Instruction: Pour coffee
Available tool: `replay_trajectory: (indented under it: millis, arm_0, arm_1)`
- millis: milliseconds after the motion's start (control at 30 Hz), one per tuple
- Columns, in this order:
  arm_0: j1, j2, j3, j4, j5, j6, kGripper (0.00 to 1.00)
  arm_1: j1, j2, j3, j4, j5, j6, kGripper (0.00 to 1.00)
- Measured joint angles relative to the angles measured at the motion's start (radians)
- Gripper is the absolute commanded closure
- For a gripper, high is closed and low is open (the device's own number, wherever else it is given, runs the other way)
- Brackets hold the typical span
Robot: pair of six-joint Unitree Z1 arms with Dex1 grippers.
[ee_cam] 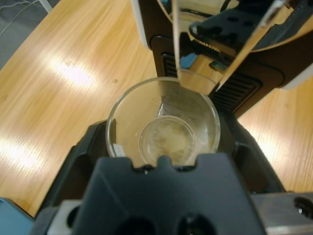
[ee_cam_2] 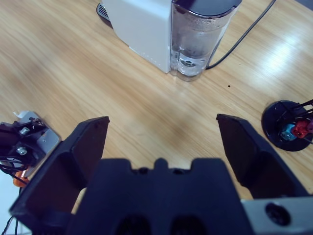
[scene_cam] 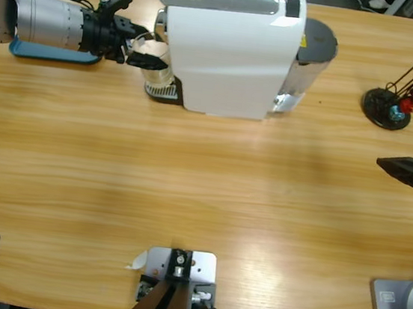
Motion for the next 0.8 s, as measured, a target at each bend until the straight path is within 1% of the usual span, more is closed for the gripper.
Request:
replay_trajectory:
  millis: [200, 367, 600, 700, 800]
  arm_0:
    - [0.008, -0.006, 0.013, 0.000, -0.002, 0.013, 1.000]
    - [0.039, -0.054, 0.060, 0.000, -0.002, 0.012, 1.000]
    - [0.153, -0.167, 0.099, 0.000, 0.002, -0.028, 1.000]
    - [0.213, -0.178, 0.100, -0.003, 0.041, -0.080, 1.000]
    - [0.261, -0.177, 0.102, -0.038, 0.103, -0.143, 1.000]
  arm_1:
    - [0.000, 0.000, 0.000, 0.000, 0.000, 0.000, 0.018]
    - [0.000, 0.000, 0.000, 0.000, 0.000, 0.000, 0.018]
    - [0.000, 0.000, 0.000, 0.000, 0.000, 0.000, 0.018]
    - [0.000, 0.000, 0.000, 0.000, 0.000, 0.000, 0.023]
    - [0.000, 0.000, 0.000, 0.000, 0.000, 0.000, 0.021]
